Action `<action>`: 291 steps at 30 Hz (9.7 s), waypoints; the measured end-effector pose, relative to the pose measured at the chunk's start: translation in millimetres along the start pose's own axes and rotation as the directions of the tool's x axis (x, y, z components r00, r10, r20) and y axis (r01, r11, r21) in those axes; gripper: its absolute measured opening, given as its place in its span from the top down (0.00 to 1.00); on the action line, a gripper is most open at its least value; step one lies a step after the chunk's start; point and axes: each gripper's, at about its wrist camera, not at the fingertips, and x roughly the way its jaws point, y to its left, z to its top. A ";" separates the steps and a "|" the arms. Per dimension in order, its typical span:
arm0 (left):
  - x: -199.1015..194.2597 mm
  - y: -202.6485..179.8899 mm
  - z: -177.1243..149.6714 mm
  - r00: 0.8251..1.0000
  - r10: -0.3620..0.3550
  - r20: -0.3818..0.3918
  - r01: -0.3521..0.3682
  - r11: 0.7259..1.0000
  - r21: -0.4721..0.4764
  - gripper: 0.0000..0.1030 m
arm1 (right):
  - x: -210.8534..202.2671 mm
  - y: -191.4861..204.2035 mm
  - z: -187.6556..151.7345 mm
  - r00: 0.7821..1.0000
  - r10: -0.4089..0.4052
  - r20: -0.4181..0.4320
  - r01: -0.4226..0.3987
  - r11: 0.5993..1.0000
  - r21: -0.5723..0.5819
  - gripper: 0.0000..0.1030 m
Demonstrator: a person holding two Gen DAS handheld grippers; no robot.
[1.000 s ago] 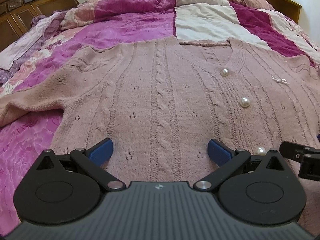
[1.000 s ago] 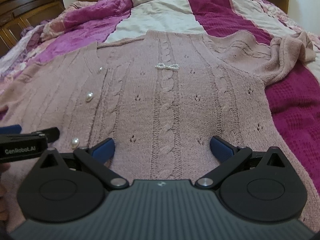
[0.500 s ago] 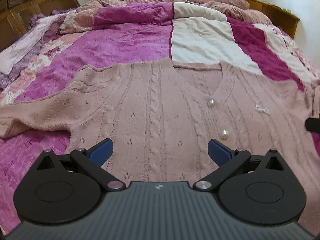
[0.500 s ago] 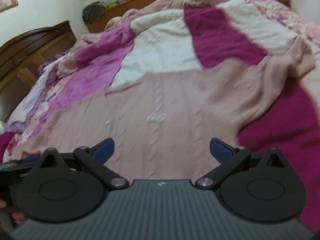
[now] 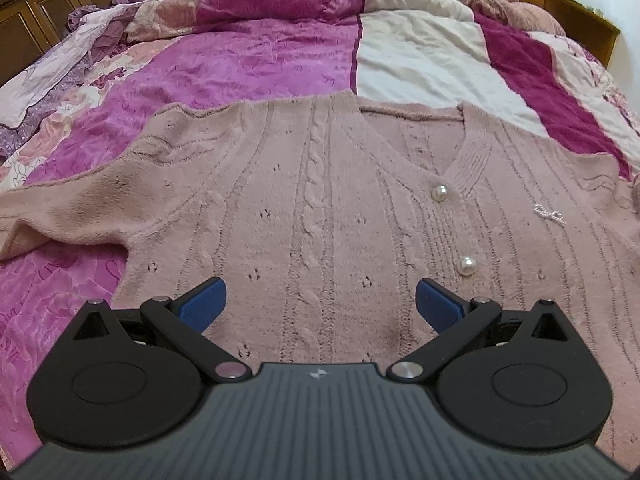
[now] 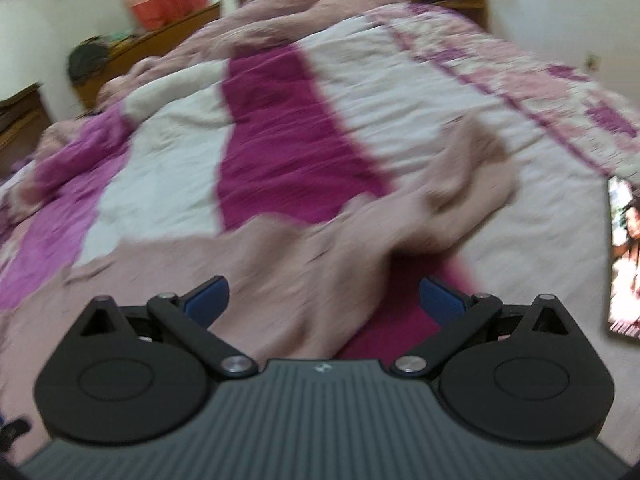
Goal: Fold small clothes
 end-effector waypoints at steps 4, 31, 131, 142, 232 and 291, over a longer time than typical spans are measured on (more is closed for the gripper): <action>13.5 -2.3 -0.5 1.000 0.010 -0.030 -0.010 1.000 -0.001 0.00 | 26.8 -24.3 16.7 0.996 -0.086 0.012 0.086 0.996 0.019 0.00; 33.3 -8.8 -9.7 0.998 0.055 -0.010 -0.055 0.997 0.055 0.00 | 32.3 -53.9 39.1 0.984 -0.031 0.176 0.013 0.995 0.103 0.78; -45.7 34.9 38.8 0.982 -0.074 0.173 0.053 0.991 0.120 0.00 | -65.6 168.8 -81.9 0.949 0.268 -0.164 -0.269 0.963 0.018 0.23; 28.5 -14.9 95.9 0.988 -0.110 0.106 0.081 0.965 0.247 0.05 | -24.0 159.3 -75.2 0.975 0.208 -0.084 -0.216 0.970 -0.109 0.23; 54.1 131.1 64.0 0.958 -0.232 0.169 0.248 0.966 -0.079 0.94 | 10.0 157.8 -62.7 0.984 0.158 -0.079 -0.170 0.966 -0.192 0.22; 74.6 126.1 108.0 0.953 -0.212 0.215 0.234 0.969 -0.084 0.89 | 71.5 129.5 -48.9 0.980 0.116 0.163 -0.098 0.989 -0.112 0.86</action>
